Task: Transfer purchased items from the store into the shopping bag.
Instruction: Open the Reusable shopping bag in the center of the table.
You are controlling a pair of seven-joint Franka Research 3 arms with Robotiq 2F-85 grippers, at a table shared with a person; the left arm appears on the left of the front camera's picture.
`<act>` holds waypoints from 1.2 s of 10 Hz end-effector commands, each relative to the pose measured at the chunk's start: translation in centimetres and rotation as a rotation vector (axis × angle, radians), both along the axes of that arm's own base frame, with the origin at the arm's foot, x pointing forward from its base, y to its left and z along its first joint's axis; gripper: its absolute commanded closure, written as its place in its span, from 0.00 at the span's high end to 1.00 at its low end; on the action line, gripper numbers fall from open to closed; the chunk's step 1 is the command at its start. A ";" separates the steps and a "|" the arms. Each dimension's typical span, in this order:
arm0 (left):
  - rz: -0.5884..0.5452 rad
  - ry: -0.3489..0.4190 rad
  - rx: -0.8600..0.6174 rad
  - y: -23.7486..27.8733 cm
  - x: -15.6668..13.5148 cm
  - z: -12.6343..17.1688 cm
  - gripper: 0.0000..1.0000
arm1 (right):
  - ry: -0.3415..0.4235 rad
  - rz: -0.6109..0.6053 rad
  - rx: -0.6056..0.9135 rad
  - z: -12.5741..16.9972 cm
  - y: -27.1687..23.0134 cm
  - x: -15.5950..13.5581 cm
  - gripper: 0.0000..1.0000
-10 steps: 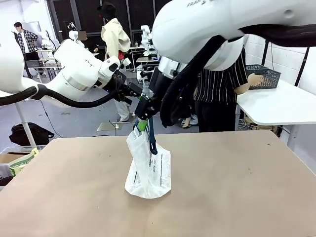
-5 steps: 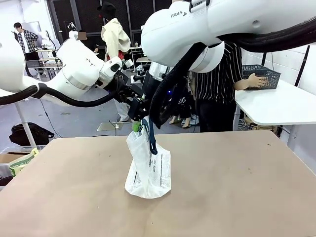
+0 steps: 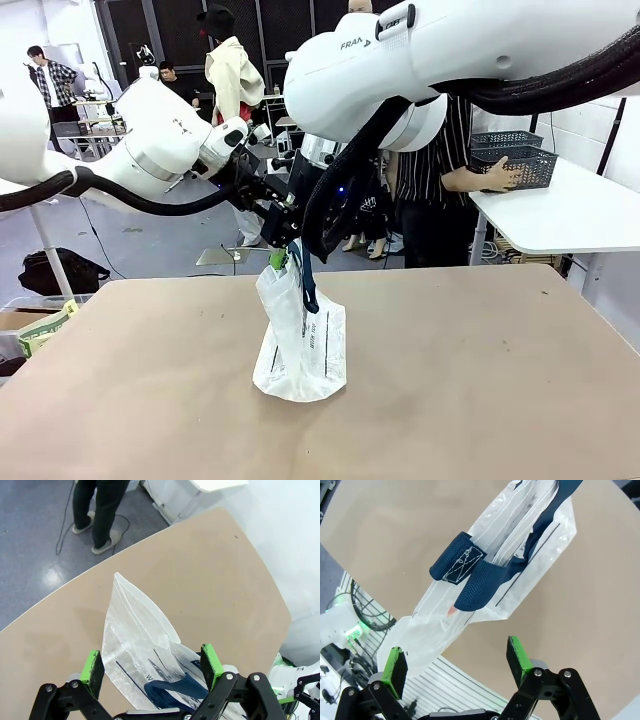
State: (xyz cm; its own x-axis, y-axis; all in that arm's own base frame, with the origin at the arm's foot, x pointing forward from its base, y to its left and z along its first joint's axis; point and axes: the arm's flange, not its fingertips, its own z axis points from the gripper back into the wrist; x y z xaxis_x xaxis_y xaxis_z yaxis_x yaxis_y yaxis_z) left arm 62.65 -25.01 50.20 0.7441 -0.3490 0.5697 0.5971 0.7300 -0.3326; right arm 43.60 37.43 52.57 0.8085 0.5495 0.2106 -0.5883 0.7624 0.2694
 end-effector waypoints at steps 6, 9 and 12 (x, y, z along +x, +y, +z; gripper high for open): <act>0.063 0.115 0.047 -0.5 2.6 -1.1 1.00 | -0.011 -0.034 -0.016 -0.9 1.0 0.3 1.00; 0.033 0.148 0.062 -1.2 3.1 -2.0 1.00 | -0.023 -0.053 -0.027 -1.4 1.4 0.4 1.00; 0.054 0.152 0.087 -1.0 3.1 -2.0 1.00 | -0.024 -0.059 -0.021 -1.3 0.9 0.2 1.00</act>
